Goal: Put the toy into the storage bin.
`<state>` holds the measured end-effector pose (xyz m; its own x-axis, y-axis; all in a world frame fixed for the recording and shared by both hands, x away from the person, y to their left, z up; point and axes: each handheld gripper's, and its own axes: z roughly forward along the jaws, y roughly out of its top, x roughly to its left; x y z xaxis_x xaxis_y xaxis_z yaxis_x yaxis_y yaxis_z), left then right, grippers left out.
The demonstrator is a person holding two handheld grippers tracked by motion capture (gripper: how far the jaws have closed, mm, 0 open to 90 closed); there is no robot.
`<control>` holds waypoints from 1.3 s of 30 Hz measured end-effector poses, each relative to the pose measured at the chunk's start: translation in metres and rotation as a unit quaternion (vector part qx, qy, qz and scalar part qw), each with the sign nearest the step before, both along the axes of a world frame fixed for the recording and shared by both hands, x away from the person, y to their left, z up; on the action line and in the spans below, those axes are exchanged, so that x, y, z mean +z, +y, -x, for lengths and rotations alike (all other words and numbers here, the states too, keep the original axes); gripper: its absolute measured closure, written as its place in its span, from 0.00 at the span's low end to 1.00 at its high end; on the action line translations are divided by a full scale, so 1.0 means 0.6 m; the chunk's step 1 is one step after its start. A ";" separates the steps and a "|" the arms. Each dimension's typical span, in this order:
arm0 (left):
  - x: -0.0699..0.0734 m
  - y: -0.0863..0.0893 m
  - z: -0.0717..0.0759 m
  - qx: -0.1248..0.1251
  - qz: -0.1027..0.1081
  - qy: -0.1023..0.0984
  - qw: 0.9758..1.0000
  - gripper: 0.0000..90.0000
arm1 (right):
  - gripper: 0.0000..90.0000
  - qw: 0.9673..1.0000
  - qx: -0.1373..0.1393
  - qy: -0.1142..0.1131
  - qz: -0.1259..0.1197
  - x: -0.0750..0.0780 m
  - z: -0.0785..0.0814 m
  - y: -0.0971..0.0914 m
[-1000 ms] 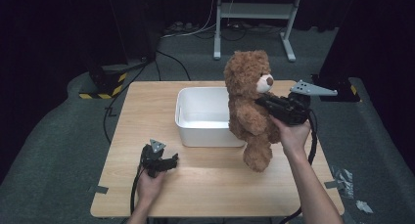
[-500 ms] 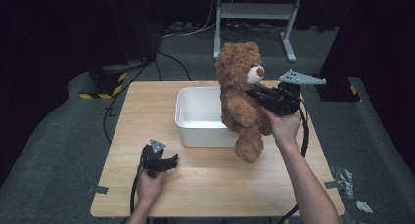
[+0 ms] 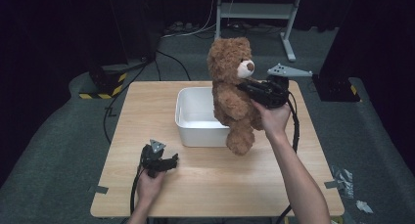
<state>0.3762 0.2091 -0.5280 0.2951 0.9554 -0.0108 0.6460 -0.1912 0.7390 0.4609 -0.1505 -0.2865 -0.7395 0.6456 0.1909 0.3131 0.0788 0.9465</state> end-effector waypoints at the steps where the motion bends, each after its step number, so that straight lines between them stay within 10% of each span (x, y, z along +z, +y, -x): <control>1: 0.000 0.000 0.000 0.000 0.000 0.000 1.000 0.22 | 0.90 1.000 -0.001 0.001 0.001 -0.001 -0.003 0.002; 39: 0.000 0.000 0.000 -0.002 0.002 0.001 1.000 0.22 | 0.90 0.999 -0.044 0.008 0.027 0.005 -0.069 0.060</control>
